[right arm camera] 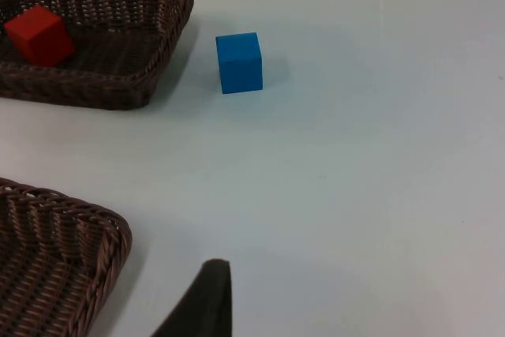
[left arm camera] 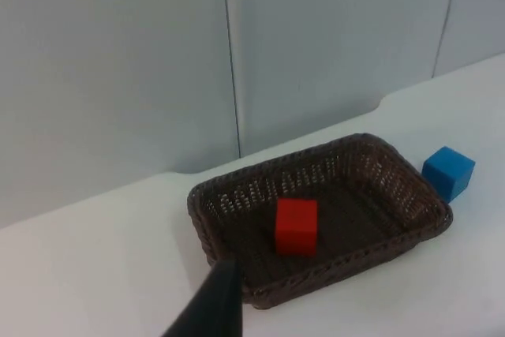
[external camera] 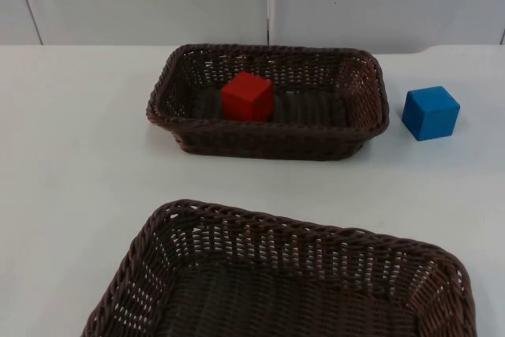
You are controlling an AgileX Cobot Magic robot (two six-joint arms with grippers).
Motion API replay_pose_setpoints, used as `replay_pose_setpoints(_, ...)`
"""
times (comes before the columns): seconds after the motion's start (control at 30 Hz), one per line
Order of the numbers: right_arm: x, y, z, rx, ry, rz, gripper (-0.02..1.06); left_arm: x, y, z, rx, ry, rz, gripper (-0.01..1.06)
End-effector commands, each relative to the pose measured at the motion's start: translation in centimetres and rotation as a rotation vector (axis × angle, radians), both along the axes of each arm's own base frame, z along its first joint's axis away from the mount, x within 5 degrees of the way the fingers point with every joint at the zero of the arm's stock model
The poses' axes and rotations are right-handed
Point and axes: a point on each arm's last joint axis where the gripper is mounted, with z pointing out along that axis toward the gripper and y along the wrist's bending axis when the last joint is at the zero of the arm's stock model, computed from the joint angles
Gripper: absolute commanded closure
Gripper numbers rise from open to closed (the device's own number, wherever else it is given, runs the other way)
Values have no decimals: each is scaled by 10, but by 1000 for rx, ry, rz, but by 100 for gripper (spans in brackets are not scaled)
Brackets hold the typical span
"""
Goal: Pick up one cube with the left hand and place it into the upper basket. Pick up one cube with the right hand and place it into the lower basket.
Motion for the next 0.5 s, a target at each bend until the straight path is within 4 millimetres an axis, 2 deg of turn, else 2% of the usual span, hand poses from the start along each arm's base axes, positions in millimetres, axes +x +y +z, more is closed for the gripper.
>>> replay_pose_setpoints(0.0,1,0,-2,-5,-1,-8,-1,-16,5,-6,-5,-28,6,0)
replay_pose_setpoints(0.2,1,0,-2,-5,-1,-8,-1,-52,13,-14,-14,-77,0,0)
replay_pose_setpoints(0.33,1,0,-2,-5,-1,-8,-1,-64,17,-19,20,-88,5,0)
replay_pose_setpoints(0.47,1,0,-2,-5,-1,-8,-1,-67,18,-24,22,-88,2,0)
